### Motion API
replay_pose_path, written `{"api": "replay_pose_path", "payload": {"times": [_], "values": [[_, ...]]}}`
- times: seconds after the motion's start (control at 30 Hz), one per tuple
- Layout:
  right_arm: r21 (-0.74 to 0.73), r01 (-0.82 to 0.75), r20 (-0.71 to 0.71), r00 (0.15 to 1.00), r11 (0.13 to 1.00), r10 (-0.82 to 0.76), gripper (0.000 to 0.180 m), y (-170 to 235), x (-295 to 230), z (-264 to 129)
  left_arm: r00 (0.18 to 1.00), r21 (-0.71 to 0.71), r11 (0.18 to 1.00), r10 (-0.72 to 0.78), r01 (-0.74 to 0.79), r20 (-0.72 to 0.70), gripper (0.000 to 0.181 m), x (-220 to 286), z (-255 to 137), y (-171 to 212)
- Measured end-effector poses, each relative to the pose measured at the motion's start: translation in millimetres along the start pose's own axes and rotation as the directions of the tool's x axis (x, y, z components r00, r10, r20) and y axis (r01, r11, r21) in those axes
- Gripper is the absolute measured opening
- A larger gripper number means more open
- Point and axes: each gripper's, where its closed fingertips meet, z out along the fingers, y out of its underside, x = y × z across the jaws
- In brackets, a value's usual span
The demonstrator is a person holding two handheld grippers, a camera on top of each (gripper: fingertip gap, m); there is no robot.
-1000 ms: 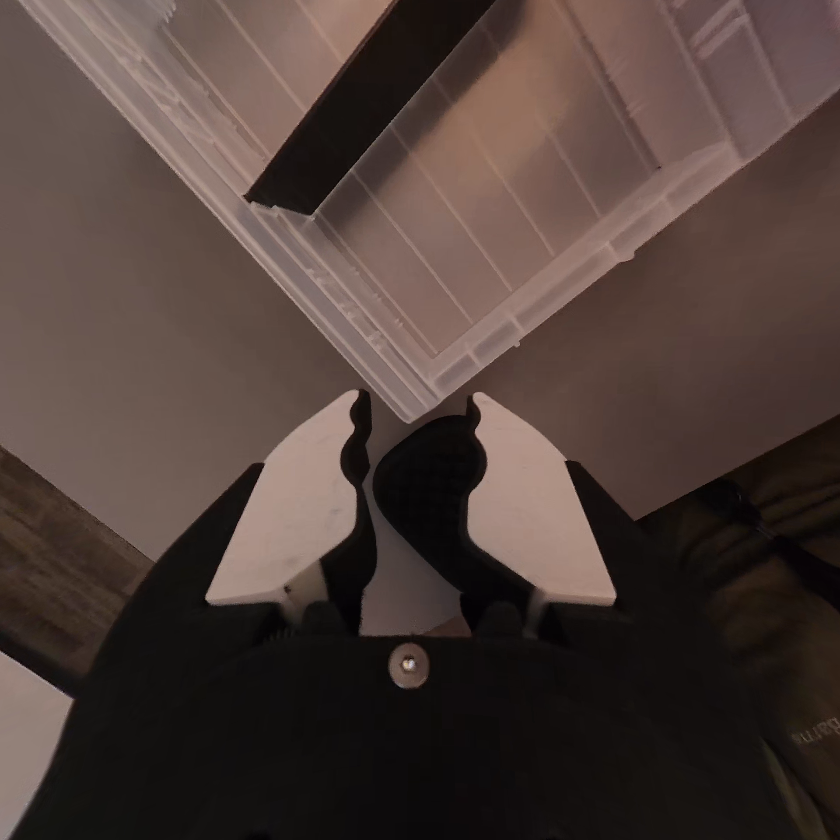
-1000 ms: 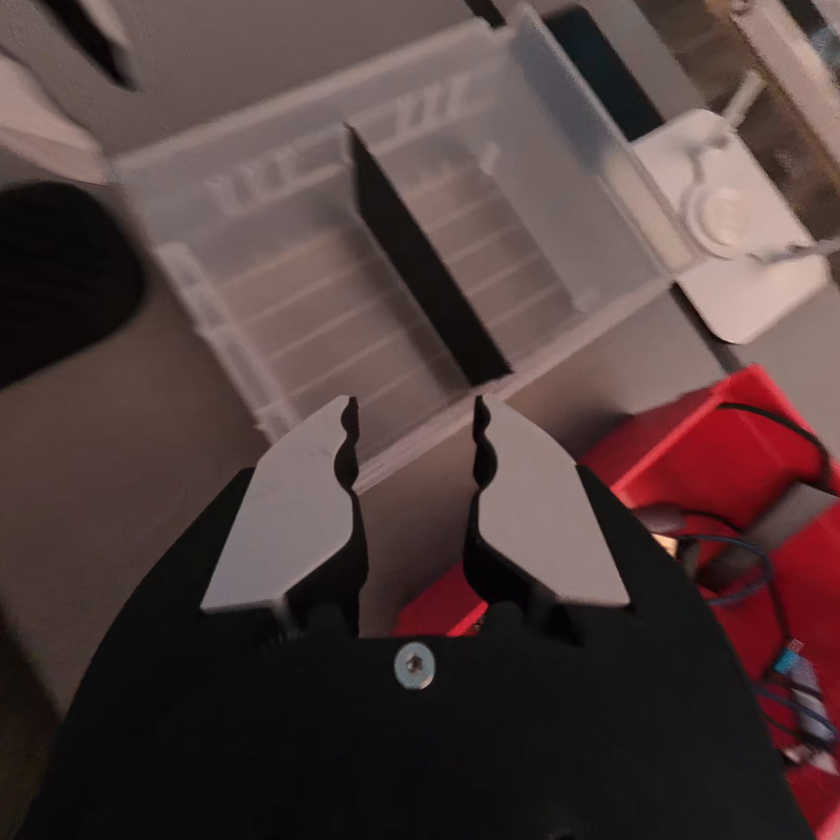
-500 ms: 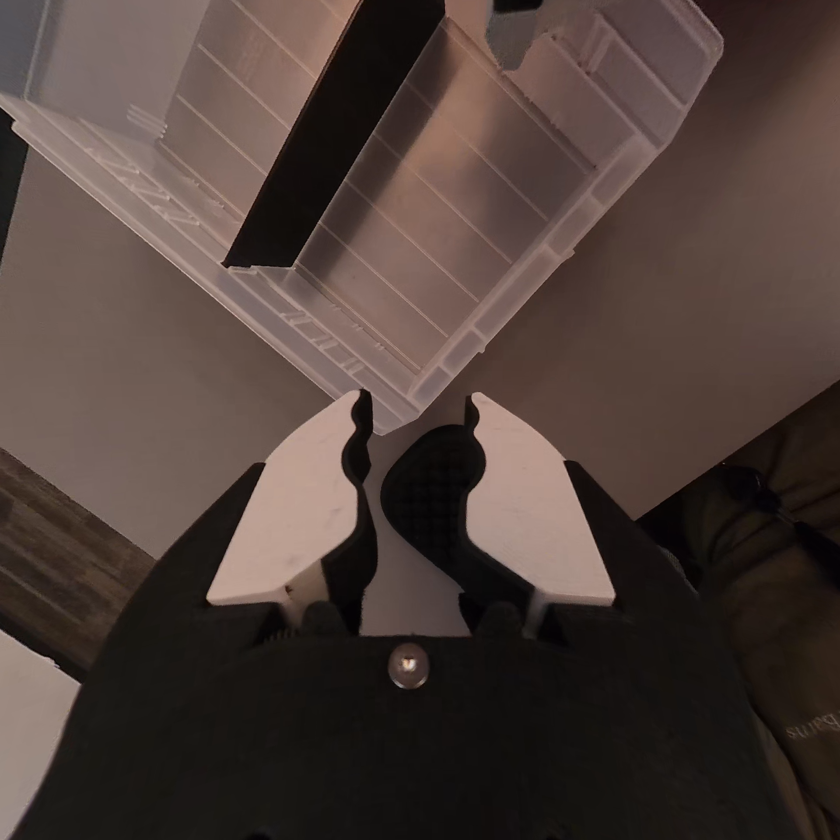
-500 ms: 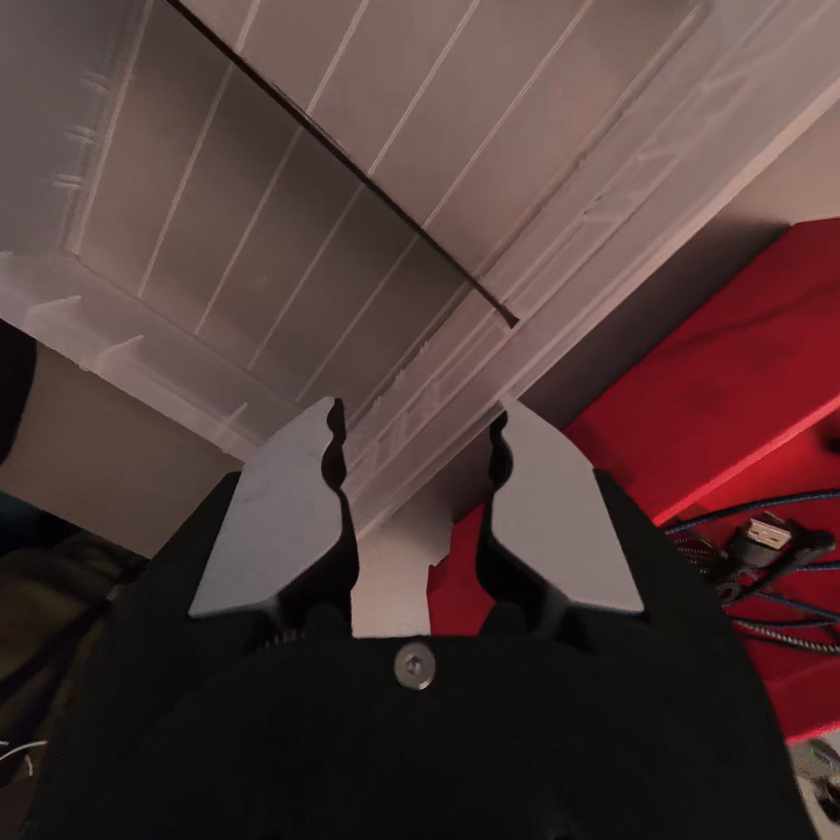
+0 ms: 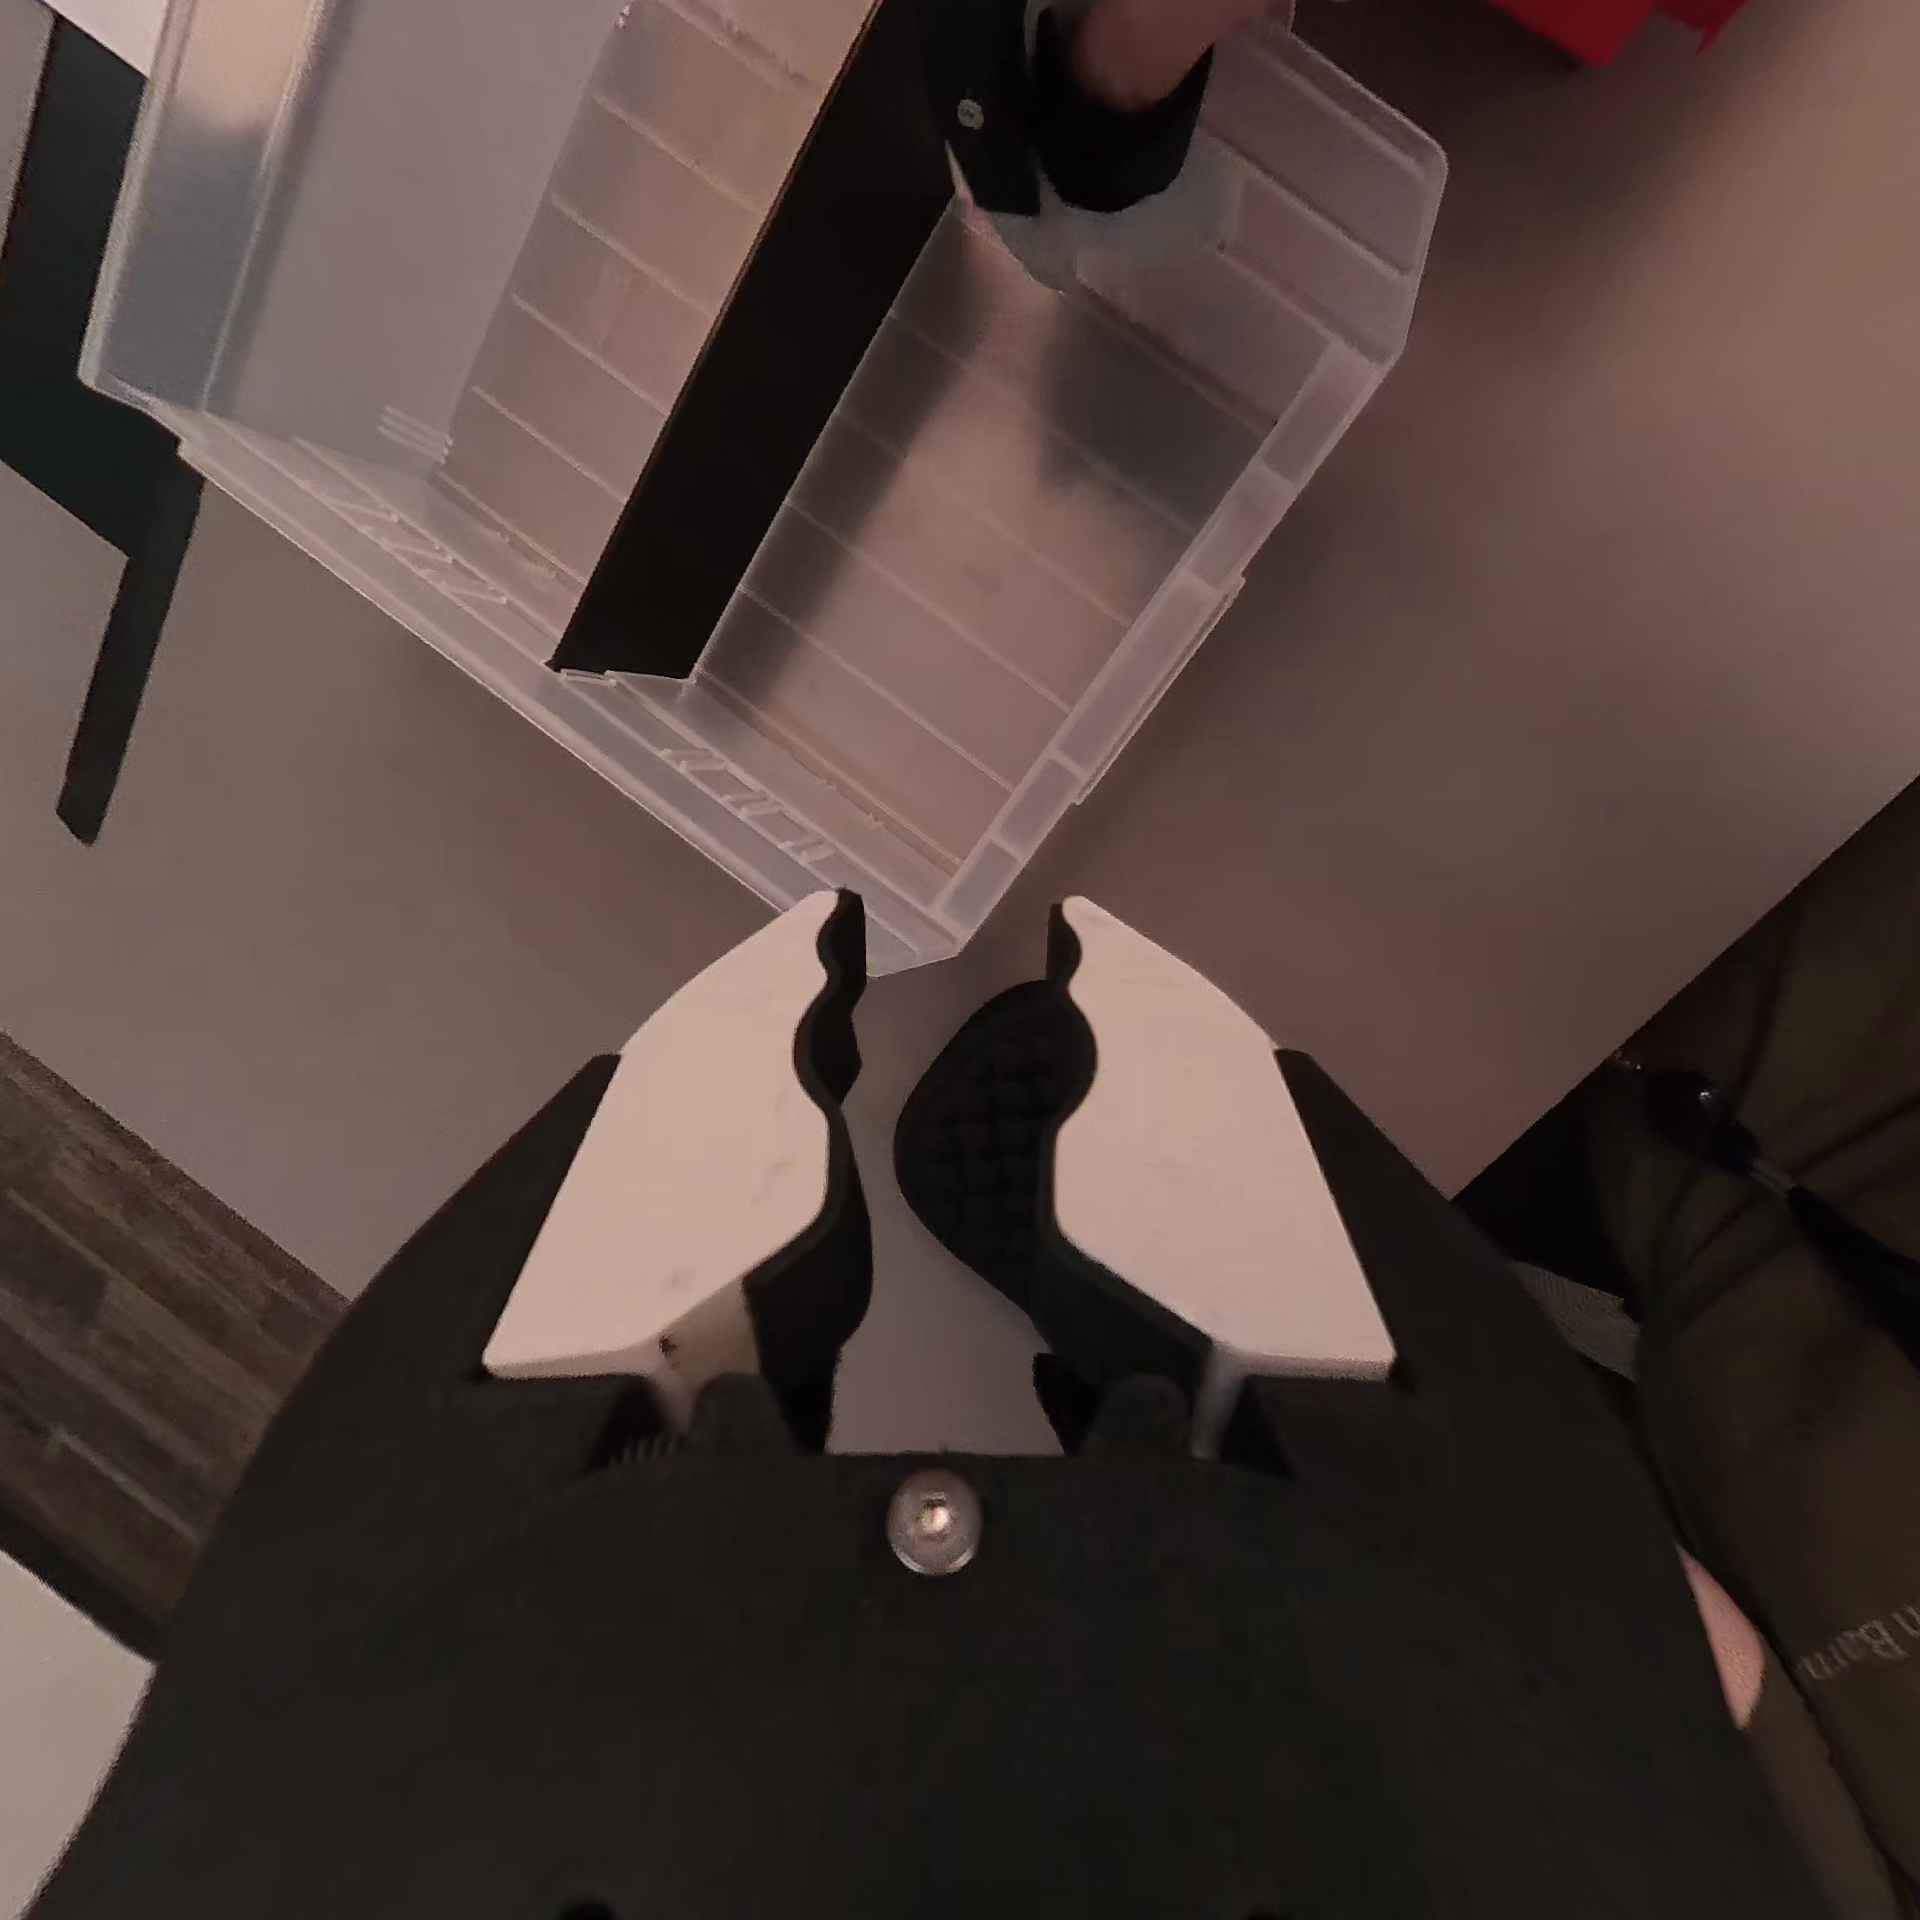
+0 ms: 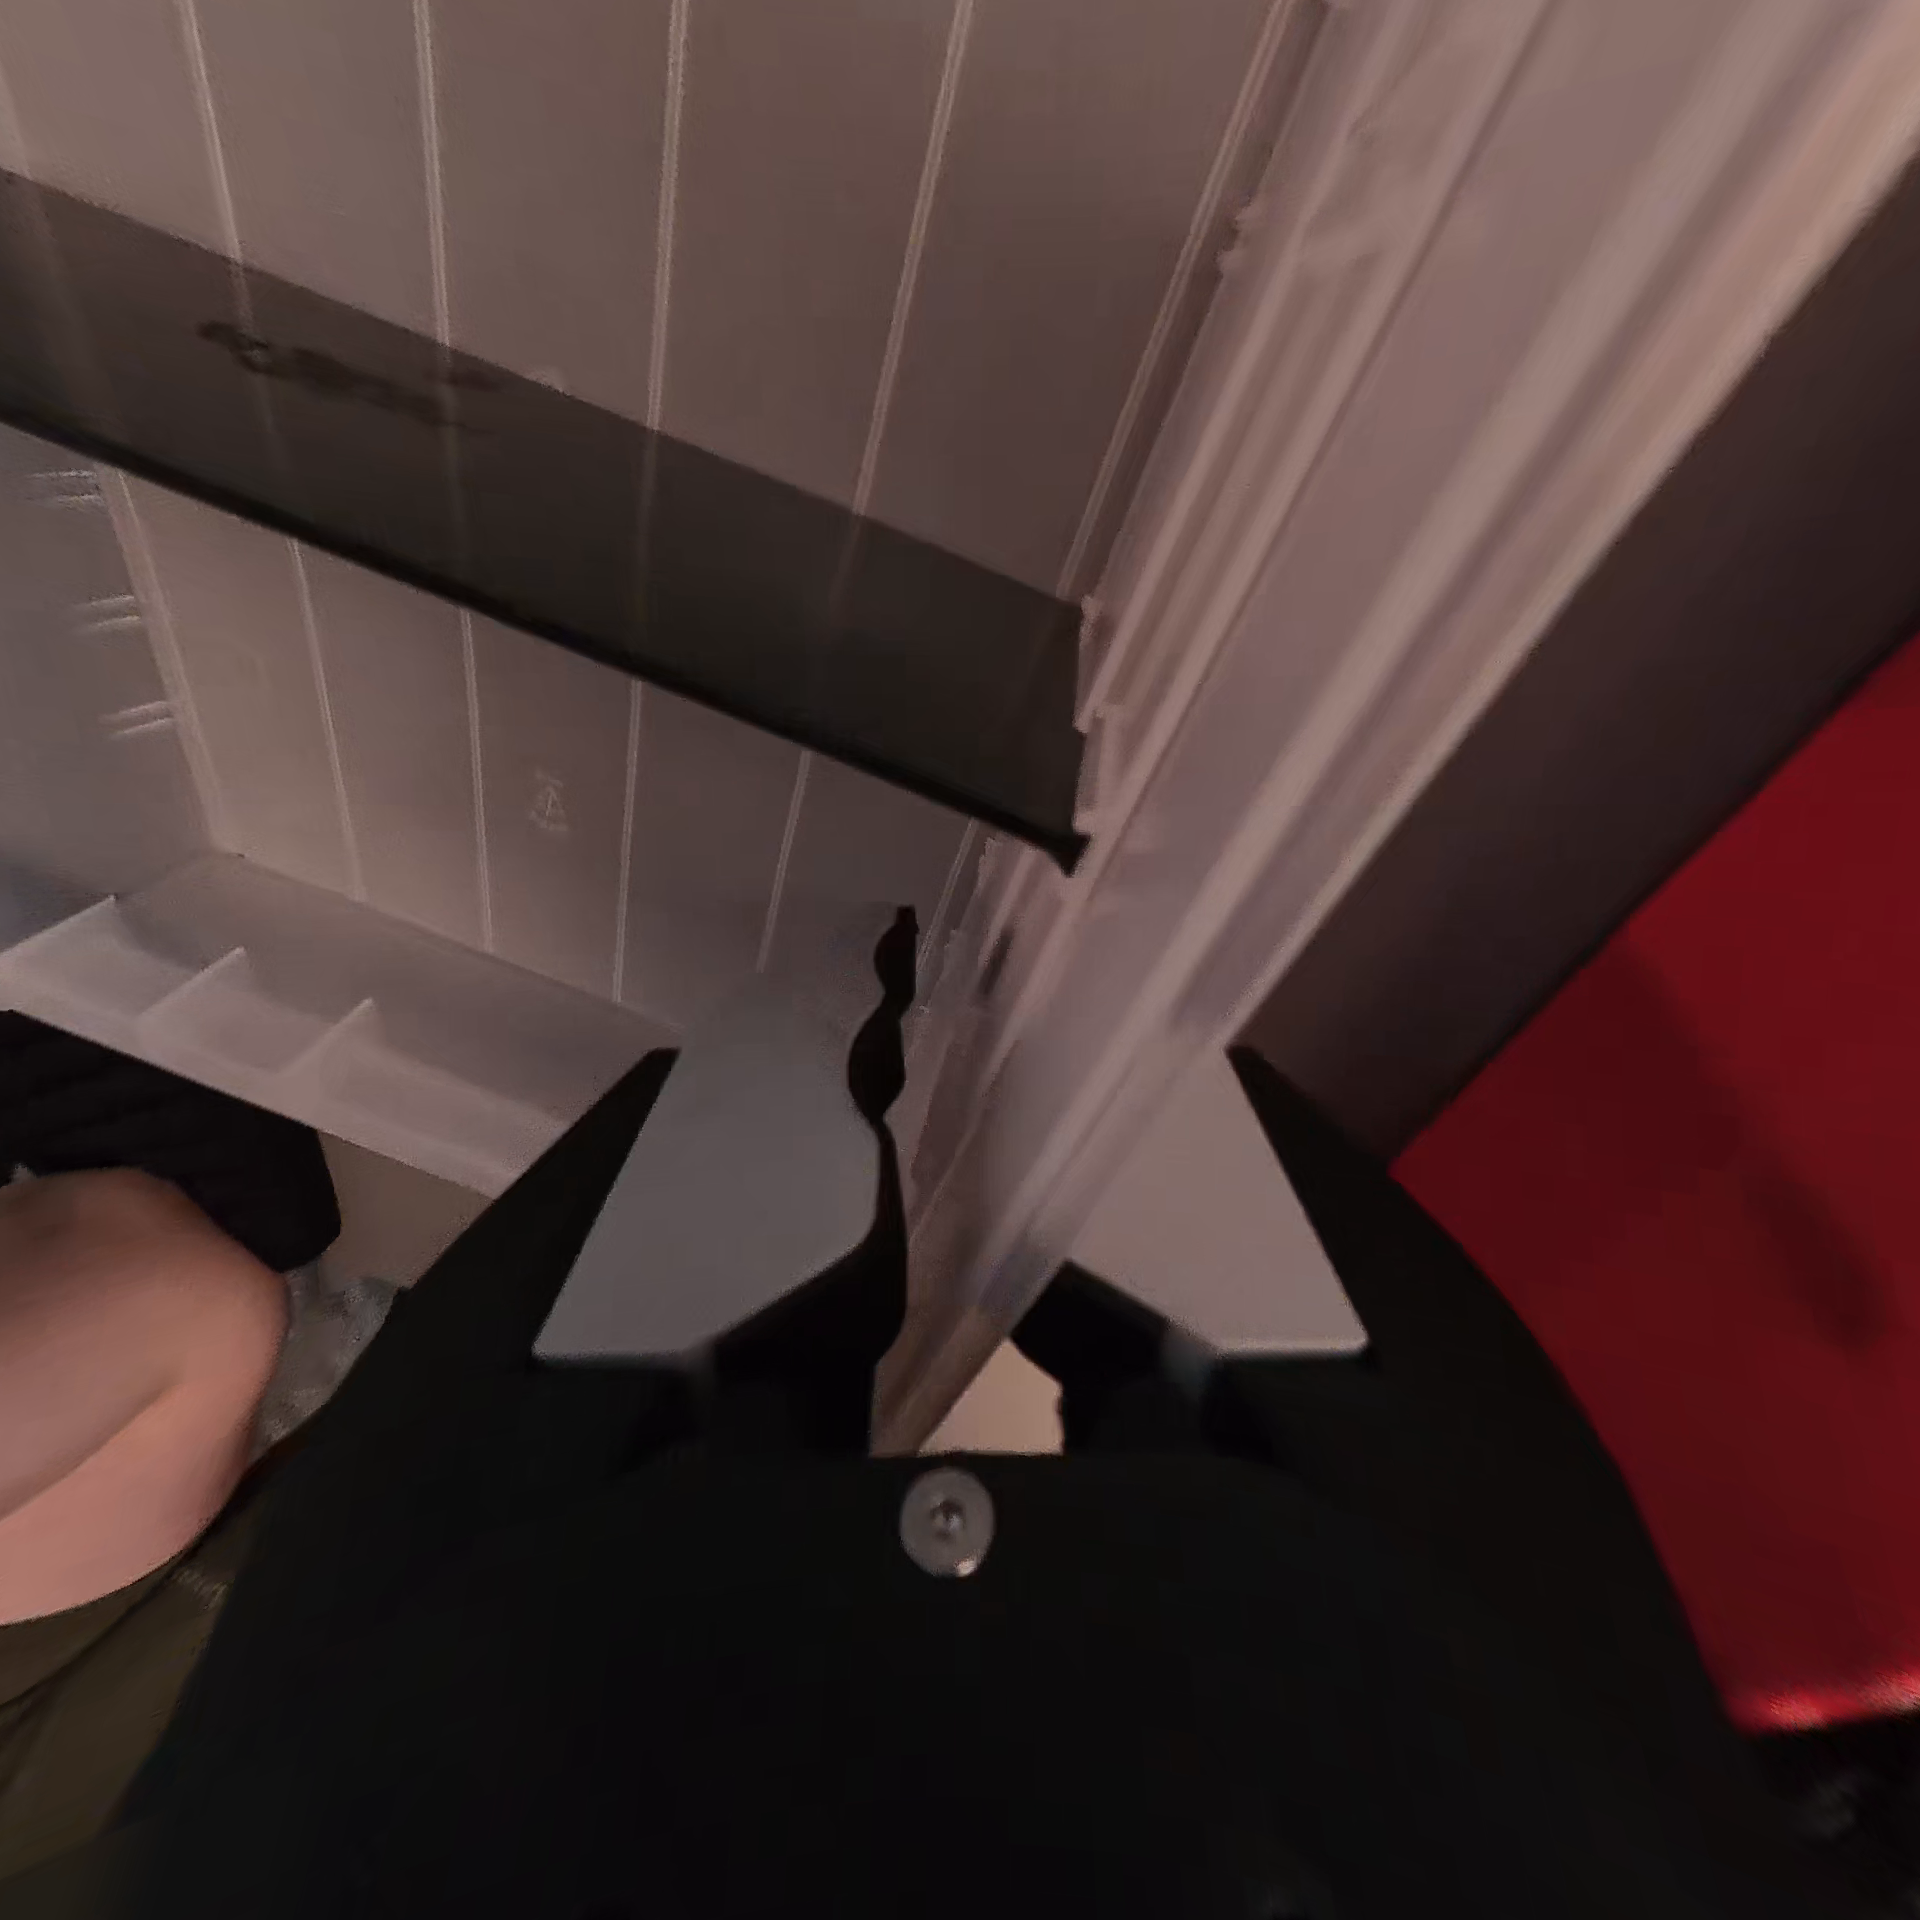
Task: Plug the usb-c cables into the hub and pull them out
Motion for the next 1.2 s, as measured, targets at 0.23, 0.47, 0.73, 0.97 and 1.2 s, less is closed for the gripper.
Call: {"api": "replay_pose_path", "payload": {"times": [0.23,0.47,0.73,0.97,1.2], "values": [[-0.109,-0.002,0.059,0.998,0.994,0.008,0.008,-7,-17,-9,0.991,0.138,0.981,-0.131,0.133,-0.017,0.031,-21,-14,-11],[-0.128,0.126,0.193,0.976,0.984,-0.1,0.004,-26,-67,-69,0.903,0.696,0.648,-0.43,0.308,0.001,0.043,-79,-111,-53],[0.058,0.09,0.225,0.969,0.994,-0.101,0.004,-26,-16,-195,0.903,0.913,0.224,-0.349,0.34,-0.251,0.063,-63,-187,-64],[0.325,-0.14,0.251,0.966,0.935,0.057,0.004,18,122,-307,0.831,0.672,0.505,-0.2,0.541,-0.519,0.101,-31,-76,-140],[0.464,-0.463,0.198,0.885,0.755,0.421,0.004,110,306,-324,0.666,0.402,0.666,-0.194,0.628,-0.72,0.092,51,52,-212]]}}
